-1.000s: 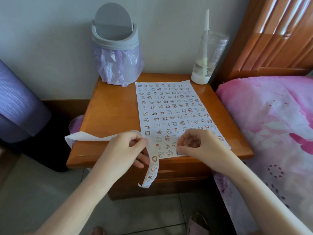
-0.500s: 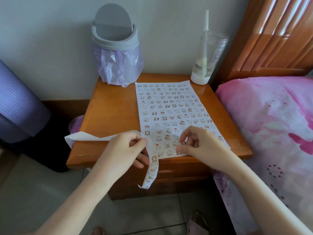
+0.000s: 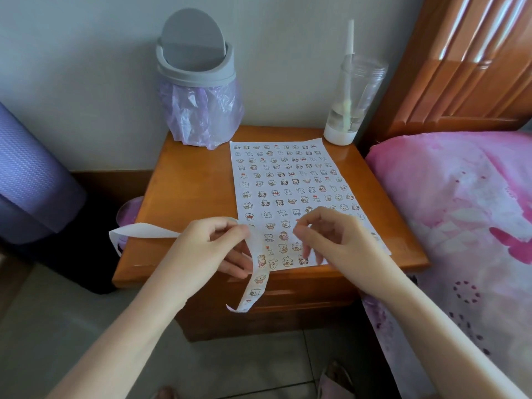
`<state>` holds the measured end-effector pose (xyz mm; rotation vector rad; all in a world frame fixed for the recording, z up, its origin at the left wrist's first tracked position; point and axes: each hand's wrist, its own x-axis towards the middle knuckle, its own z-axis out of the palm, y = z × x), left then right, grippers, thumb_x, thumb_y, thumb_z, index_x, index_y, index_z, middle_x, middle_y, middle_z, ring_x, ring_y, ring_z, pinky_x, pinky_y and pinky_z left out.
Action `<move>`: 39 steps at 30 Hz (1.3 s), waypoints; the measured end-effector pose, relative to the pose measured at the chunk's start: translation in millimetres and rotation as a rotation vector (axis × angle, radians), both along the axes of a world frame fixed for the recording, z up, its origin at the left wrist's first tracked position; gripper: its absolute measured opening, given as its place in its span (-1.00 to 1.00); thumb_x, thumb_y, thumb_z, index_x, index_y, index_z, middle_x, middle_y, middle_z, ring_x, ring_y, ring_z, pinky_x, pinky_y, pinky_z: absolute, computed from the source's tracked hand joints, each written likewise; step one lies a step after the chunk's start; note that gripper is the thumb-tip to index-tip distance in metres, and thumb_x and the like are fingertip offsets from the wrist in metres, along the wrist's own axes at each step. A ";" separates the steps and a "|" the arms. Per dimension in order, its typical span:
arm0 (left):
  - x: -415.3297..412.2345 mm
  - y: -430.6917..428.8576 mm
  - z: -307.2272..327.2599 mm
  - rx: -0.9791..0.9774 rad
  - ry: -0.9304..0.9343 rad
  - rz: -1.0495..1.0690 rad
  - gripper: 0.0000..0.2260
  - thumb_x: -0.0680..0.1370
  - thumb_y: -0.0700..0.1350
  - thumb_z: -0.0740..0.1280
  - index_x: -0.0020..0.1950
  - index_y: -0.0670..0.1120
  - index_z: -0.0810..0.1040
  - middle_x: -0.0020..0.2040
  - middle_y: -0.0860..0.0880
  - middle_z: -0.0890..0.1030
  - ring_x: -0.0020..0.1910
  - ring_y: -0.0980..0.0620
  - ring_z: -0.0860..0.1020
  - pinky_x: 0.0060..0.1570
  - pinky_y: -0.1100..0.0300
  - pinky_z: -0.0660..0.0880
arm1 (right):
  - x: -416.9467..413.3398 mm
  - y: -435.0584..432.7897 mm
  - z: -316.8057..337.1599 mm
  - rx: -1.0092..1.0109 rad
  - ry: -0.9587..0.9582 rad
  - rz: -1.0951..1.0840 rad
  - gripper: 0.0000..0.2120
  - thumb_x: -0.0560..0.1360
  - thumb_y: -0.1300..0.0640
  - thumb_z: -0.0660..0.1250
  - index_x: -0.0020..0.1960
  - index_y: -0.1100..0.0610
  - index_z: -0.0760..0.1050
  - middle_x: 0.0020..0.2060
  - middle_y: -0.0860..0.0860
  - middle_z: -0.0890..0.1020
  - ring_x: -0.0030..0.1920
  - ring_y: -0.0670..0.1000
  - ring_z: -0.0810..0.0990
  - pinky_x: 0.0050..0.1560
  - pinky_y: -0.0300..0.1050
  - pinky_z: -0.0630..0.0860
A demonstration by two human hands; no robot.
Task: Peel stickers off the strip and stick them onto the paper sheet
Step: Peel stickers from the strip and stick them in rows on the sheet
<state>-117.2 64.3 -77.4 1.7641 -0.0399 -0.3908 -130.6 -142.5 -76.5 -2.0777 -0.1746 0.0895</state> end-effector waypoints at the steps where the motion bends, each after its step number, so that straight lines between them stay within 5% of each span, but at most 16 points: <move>1: -1.0 -0.7 1.4 -0.036 -0.005 0.012 -0.87 0.57 -0.12 0.26 -0.01 -0.08 0.59 -0.24 -0.03 0.70 -0.31 -0.02 0.68 -0.31 0.19 0.63 | -3.2 5.6 1.8 0.052 -0.001 0.028 -0.86 0.48 0.01 0.32 -0.03 0.06 0.54 -0.31 -0.01 0.66 -0.37 -0.10 0.57 -0.36 -0.30 0.46; 6: -5.2 -5.7 0.3 -0.091 -0.076 0.054 -0.85 0.57 -0.11 0.25 -0.02 -0.11 0.60 -0.24 -0.04 0.70 -0.30 -0.02 0.69 -0.30 0.20 0.64 | -13.9 24.5 0.1 0.147 -0.030 0.082 -0.89 0.43 0.10 0.42 -0.04 0.04 0.59 -0.21 -0.01 0.67 -0.17 -0.04 0.65 -0.12 -0.05 0.61; 13: -7.1 -9.2 4.8 -0.184 -0.028 0.025 -0.72 0.49 0.04 0.25 -0.04 -0.13 0.63 -0.21 -0.08 0.70 -0.22 -0.02 0.69 -0.21 0.20 0.64 | -13.8 23.2 0.4 0.246 -0.054 -0.006 -0.89 0.42 0.22 0.42 -0.06 0.11 0.61 -0.19 0.02 0.69 -0.19 0.00 0.68 -0.23 -0.15 0.62; 24: -8.2 -10.4 1.6 -0.074 -0.127 -0.001 -0.88 0.51 -0.14 0.33 -0.07 -0.15 0.64 -0.22 0.02 0.69 -0.18 0.07 0.68 -0.19 0.22 0.63 | -15.7 25.0 -0.8 0.161 -0.113 -0.032 -0.90 0.44 0.18 0.41 -0.04 0.10 0.61 -0.19 -0.04 0.69 -0.13 -0.05 0.67 -0.07 0.04 0.62; 31: -8.6 -12.8 0.1 -0.058 -0.108 0.027 -0.91 0.51 -0.13 0.33 -0.14 -0.07 0.63 -0.27 0.03 0.70 -0.26 0.11 0.68 -0.33 0.38 0.56 | -14.6 26.7 -0.2 0.050 -0.178 -0.035 -0.93 0.44 0.18 0.41 -0.12 0.03 0.60 -0.17 -0.14 0.64 -0.11 -0.14 0.60 -0.10 -0.20 0.57; 35: -8.2 -14.0 -3.7 -0.020 -0.105 0.033 -0.89 0.54 -0.11 0.30 -0.09 -0.10 0.59 -0.27 0.04 0.70 -0.26 0.10 0.68 -0.29 0.29 0.61 | -12.9 26.4 -1.6 -0.060 -0.227 -0.042 -0.97 0.45 0.11 0.39 -0.13 -0.01 0.58 -0.08 -0.19 0.49 -0.08 -0.13 0.47 -0.10 -0.35 0.45; 39: -7.9 -13.9 -3.5 -0.021 -0.095 0.037 -0.88 0.56 -0.12 0.26 -0.06 -0.13 0.55 -0.27 0.01 0.70 -0.29 0.04 0.68 -0.30 0.21 0.63 | -11.7 20.2 5.0 -0.014 -0.190 0.014 -0.95 0.48 0.14 0.36 -0.14 0.00 0.54 -0.13 -0.15 0.55 -0.11 -0.13 0.50 -0.09 -0.34 0.44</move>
